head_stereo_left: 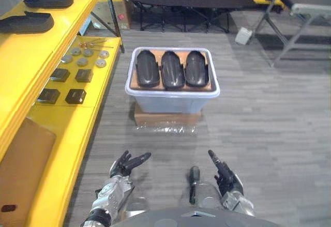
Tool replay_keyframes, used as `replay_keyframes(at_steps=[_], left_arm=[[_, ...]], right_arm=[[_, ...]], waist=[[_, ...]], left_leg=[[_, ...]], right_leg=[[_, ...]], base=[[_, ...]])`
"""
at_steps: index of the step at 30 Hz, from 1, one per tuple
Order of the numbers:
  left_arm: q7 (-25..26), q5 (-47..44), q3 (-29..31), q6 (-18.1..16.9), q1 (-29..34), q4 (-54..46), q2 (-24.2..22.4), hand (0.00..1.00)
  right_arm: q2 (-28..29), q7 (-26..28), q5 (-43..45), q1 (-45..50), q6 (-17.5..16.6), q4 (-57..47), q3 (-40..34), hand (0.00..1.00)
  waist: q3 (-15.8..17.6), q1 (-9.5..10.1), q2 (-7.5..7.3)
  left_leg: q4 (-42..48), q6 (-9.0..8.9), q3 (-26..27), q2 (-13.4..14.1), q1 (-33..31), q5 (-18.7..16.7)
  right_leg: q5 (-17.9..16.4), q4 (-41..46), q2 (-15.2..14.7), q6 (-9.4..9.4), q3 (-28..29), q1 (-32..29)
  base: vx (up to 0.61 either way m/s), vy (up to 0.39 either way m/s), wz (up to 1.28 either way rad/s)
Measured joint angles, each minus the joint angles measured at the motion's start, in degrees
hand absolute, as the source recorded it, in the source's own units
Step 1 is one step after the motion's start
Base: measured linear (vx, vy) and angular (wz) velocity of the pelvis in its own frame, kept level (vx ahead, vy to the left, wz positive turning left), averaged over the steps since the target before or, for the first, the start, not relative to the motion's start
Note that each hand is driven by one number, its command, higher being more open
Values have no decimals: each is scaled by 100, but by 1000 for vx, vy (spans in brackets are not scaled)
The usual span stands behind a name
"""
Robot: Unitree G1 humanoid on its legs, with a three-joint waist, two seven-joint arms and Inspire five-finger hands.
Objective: Walk over and take three plastic housings, then place them on the shelf
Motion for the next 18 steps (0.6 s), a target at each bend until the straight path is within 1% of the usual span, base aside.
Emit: replay_keyframes(at_steps=[1, 2, 3, 4, 5, 6, 7, 8, 9, 10, 11, 12, 13, 14, 15, 16, 17, 18], left_arm=[[19, -105, -40, 26, 35, -28, -67, 100], [46, -221, -36, 18, 50, -51, -243, 100], [49, -281, -36, 12, 46, -61, -308, 100], [43, -422, -37, 16, 74, -48, -405, 100], [53, -421, -37, 15, 88, -46, -504, 100], [58, -420, -36, 13, 112, -46, -567, 100], [73, -421, -34, 12, 178, -63, -669, 100], [111, -421, -32, 22, 197, -164, -667, 100], [125, -420, -32, 13, 212, -192, -670, 100], [154, -419, -34, -12, 239, -233, -691, 100], [172, -412, -34, -39, 237, -238, -694, 100], [181, -403, -37, -43, 236, -238, -693, 100], [200, -388, -54, -45, 219, -239, -703, 100], [281, -337, -144, -46, 223, -229, -712, 100], [352, -318, -168, -40, 237, -233, -675, 100], [409, -278, -180, -38, 234, -234, -662, 100], [600, -58, -211, 6, 232, -233, -598, 100], [665, 23, -202, 10, 235, -233, -568, 100]], right_arm=[[-69, -14, 1, -18, -2, -3, -2, 100], [-165, -18, -5, -51, -9, -35, -7, 100], [-203, -29, -12, -89, -9, -34, -5, 100], [-266, -71, -8, -232, -1, -33, -22, 100], [-284, -70, -4, -297, -9, -63, -15, 100], [-305, -69, 2, -292, -15, -102, -12, 100], [-319, -66, 2, -281, -13, -169, 4, 100], [-300, -68, -3, -237, -11, -229, -2, 100], [-298, -69, -4, -206, -11, -254, -14, 100], [-304, -82, -13, -100, -11, -437, -35, 100], [-303, -142, -68, -32, -17, -667, -108, 100], [-294, -192, -168, -1, -29, -793, -135, 100], [-304, -246, -246, 62, -60, -1017, -190, 100], [-311, -386, -438, 100, -138, -1273, -255, 100], [-246, -568, -593, 126, -164, -1571, -287, 100], [-227, -653, -700, 142, -195, -1716, -302, 100], [-208, -850, -881, 176, -276, -2015, -342, 100], [-200, -918, -897, 179, -284, -2123, -358, 100]], waist=[[-74, 6, 151], [-139, 15, 334], [-160, 32, 457], [-130, 28, 495], [-117, 39, 506], [-95, 40, 538], [-26, 48, 601], [35, 58, 543], [33, 72, 538], [18, 61, 562], [17, 31, 584], [15, 29, 587], [-4, 24, 612], [-34, 33, 646], [-75, 20, 513], [-62, 18, 443], [-30, 32, 322], [-42, 32, 292]], left_leg=[[131, -71, 29, 219, -61, -28], [195, -185, 128, 513, -117, -156], [203, -203, 129, 601, -110, -153], [439, -234, 130, 688, -176, -61], [1116, -239, 141, 785, -470, 55], [1578, -248, 147, 883, -665, 123], [2506, -347, 127, 1085, -1055, 430], [2910, -328, 245, 1189, -1276, 356], [2818, -308, 399, 1188, -1278, 277], [2311, -248, 781, 1175, -1246, 200], [1620, -157, 1006, 1159, -1245, 234], [1282, -64, 1055, 1151, -1270, 314], [730, -53, 1078, 1078, -1304, 704], [287, -315, 1060, 978, -1300, 1077], [8, -245, 1108, 744, -1249, 1179], [-90, -211, 1120, 641, -1238, 1207], [-137, -196, 1132, 477, -1230, 1230], [-138, -195, 1147, 436, -1224, 1228]], right_leg=[[-145, 88, 164, -39, -69, 4], [-454, 67, 393, -176, -201, 1], [-527, 107, 470, -277, -239, -7], [-650, 148, 538, -325, -281, 17], [-691, 68, 589, -373, -323, 131], [-699, -25, 643, -385, -346, 247], [-702, -280, 735, -395, -387, 564], [-691, -538, 728, -392, -408, 860], [-675, -639, 703, -378, -411, 979], [-630, -835, 651, -355, -446, 1137], [-607, -978, 598, -320, -496, 1239], [-591, -1033, 563, -293, -536, 1266], [-550, -1080, 535, -218, -586, 1263], [-546, -1103, 463, -92, -600, 1225], [-496, -1111, 247, -2, -630, 1214], [-476, -1115, 168, 40, -659, 1195], [-438, -1116, 7, 102, -748, 1207], [-417, -1115, -28, 134, -773, 1218]], base=[[342, -317, 42], [309, -246, 15], [267, -205, 11], [212, -186, 2], [191, -199, 3], [184, -173, 6], [194, -101, 19], [202, -64, 17], [215, -16, 11], [199, 27, 6], [191, 54, 9], [131, 77, 12], [139, 113, 9], [199, 176, 15], [219, 182, 16], [257, 194, 26], [192, 137, 21], [166, 131, 16]])
